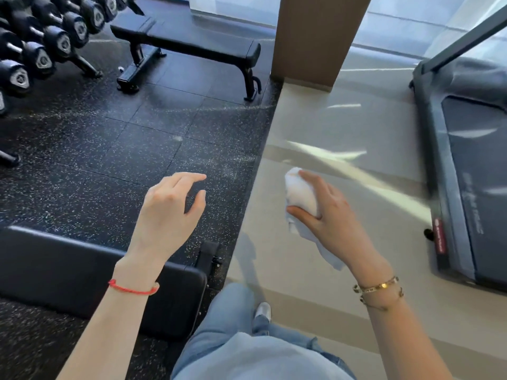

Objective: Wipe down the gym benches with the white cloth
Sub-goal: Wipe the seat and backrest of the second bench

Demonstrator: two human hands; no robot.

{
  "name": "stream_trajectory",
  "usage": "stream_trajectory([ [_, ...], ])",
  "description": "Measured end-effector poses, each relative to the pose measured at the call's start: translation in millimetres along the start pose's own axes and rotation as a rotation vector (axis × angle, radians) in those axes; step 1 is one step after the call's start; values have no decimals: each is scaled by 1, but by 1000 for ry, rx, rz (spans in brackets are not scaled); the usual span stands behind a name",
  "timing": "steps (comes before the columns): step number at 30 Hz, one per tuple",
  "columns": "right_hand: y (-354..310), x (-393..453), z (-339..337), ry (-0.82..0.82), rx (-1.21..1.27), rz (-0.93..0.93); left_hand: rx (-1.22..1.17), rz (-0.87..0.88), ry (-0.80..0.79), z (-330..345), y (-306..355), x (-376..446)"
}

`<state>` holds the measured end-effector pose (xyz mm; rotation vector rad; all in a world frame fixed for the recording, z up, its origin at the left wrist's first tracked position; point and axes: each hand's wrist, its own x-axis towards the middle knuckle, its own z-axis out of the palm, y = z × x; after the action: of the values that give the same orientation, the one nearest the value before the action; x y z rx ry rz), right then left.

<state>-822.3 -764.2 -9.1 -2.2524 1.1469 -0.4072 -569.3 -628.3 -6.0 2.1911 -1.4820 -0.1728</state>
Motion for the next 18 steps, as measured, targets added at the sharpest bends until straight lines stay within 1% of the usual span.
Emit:
stream_trajectory([
  [5, 24, 45, -9, -15, 26, -19, -12, -24, -4, 16, 8, 45],
  [10, 47, 115, -5, -22, 34, -11, -11, -36, -20, 38, -2, 110],
  [14, 54, 196, 3, -26, 36, -11, -18, -57, -16, 46, -24, 184],
  [18, 45, 299, 8, -43, 27, -20, -10, -58, -2, 38, -53, 278],
])
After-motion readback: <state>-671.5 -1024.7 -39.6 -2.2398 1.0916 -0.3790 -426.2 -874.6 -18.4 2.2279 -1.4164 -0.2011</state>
